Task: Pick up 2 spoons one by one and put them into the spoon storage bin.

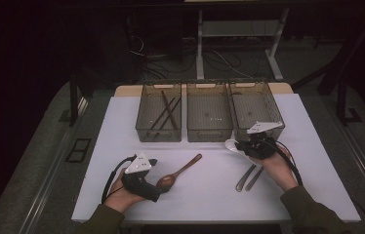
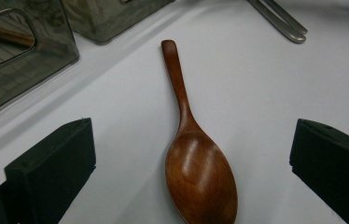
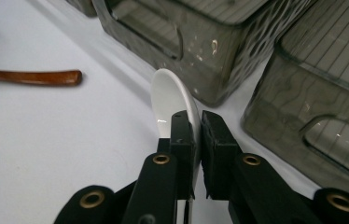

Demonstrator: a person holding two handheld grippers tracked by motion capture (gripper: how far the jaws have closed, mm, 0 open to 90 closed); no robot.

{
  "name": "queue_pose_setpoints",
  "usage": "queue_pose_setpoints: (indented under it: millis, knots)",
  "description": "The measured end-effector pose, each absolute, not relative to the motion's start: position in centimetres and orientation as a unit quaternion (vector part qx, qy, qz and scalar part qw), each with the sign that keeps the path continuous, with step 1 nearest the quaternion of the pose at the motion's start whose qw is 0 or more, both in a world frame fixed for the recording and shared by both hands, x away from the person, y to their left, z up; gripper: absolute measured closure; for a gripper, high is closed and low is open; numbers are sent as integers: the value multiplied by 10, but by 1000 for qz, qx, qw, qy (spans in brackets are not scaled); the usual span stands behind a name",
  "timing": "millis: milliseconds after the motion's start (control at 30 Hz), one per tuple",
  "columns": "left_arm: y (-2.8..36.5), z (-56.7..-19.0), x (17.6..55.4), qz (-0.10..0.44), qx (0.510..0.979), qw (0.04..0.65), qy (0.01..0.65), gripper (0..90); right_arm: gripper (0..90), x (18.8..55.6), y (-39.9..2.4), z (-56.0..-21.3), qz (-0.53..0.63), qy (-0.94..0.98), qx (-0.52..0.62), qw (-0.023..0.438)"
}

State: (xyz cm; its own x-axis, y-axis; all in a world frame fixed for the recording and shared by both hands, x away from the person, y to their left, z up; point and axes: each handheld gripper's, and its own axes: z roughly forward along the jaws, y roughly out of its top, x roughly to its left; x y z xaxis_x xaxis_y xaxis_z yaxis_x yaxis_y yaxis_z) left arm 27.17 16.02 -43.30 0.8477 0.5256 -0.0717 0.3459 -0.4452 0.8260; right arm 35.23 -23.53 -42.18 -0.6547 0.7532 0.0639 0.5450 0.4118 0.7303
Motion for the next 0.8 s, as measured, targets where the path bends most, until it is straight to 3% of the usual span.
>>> queue_pose_setpoints:
  millis: [800]
  knots:
    - [161,-434,272,93,843,463,257,0,833,366,-228,-382,441,793,393,151]
